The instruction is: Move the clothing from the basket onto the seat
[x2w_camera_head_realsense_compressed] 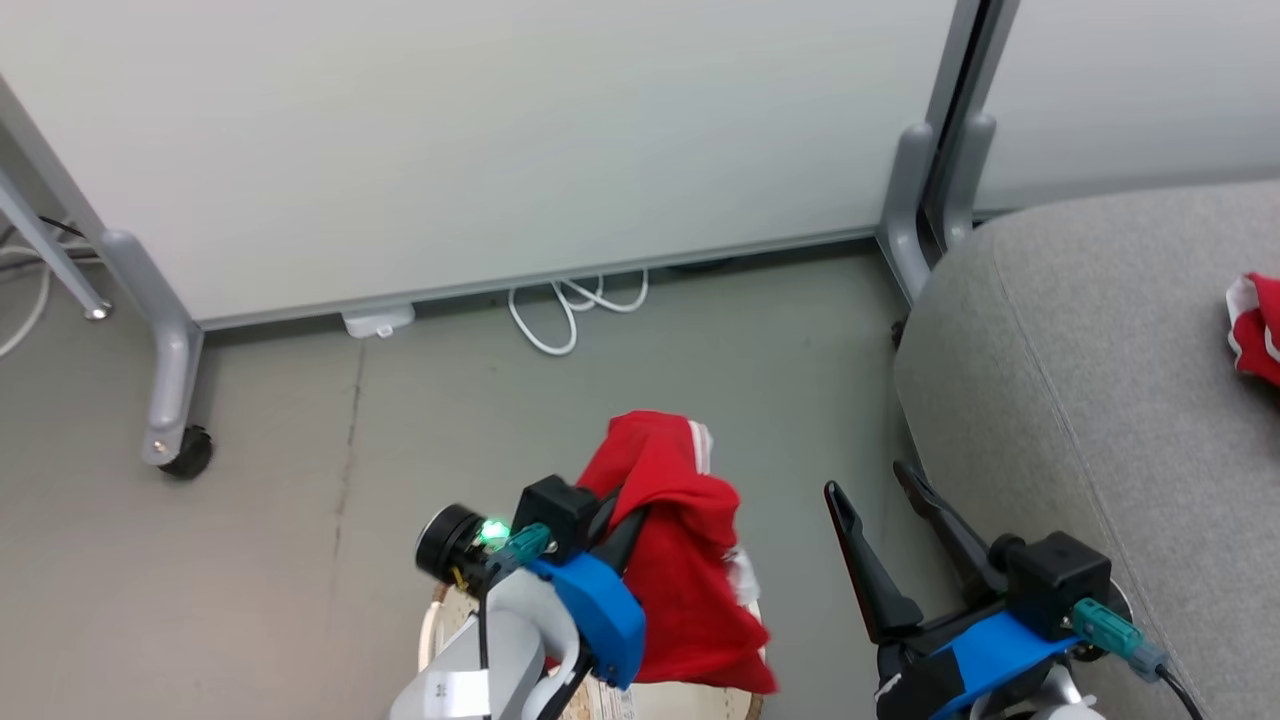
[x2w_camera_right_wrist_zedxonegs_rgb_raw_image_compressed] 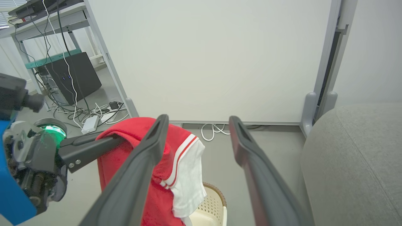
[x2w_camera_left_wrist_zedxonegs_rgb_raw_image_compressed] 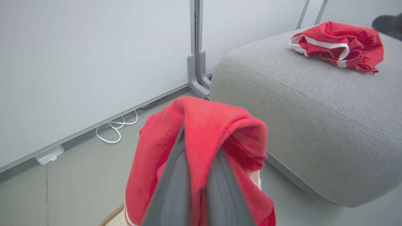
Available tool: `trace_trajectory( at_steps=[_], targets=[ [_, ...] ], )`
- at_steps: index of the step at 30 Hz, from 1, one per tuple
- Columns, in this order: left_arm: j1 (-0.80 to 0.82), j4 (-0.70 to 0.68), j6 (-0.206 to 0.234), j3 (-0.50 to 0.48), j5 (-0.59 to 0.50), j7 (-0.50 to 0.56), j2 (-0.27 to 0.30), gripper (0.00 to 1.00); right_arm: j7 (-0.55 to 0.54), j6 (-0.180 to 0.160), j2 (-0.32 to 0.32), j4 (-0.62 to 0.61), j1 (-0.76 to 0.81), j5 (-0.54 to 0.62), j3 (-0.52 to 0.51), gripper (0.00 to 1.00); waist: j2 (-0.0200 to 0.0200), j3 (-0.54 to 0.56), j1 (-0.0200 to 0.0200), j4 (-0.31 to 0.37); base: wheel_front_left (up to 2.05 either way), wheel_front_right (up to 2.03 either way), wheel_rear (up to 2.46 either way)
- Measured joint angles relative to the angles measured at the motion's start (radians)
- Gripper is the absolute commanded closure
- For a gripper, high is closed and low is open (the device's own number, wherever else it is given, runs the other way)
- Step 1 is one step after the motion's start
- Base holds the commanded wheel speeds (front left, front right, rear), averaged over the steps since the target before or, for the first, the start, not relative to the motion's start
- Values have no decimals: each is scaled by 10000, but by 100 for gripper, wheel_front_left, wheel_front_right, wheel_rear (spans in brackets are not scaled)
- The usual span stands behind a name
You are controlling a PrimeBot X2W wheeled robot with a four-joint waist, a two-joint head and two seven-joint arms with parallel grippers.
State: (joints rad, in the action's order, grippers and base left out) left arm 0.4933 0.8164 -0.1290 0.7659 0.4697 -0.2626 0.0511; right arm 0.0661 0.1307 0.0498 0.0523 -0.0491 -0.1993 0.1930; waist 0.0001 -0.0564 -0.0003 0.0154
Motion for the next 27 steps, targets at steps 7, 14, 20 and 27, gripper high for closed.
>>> trace_trajectory(
  at_steps=[7,14,20,27],
  targets=[
    [662,-711,0,752,408,-2,-2,100,-4,-2,0,105,221,-113,94,0,0,585,0,-294,0,0,0],
    [1500,-1250,0,1221,765,0,-6,100,-31,-2,0,215,347,-121,92,0,0,823,1,-349,0,0,0],
    [2225,-1499,0,1517,1151,-2,-4,100,-31,-2,0,290,502,-119,56,0,0,964,2,-331,0,0,0],
    [2697,-1588,-2,1860,1392,-2,-6,100,-35,-2,0,316,572,-121,35,0,0,1115,3,-211,0,0,0]
  ],
)
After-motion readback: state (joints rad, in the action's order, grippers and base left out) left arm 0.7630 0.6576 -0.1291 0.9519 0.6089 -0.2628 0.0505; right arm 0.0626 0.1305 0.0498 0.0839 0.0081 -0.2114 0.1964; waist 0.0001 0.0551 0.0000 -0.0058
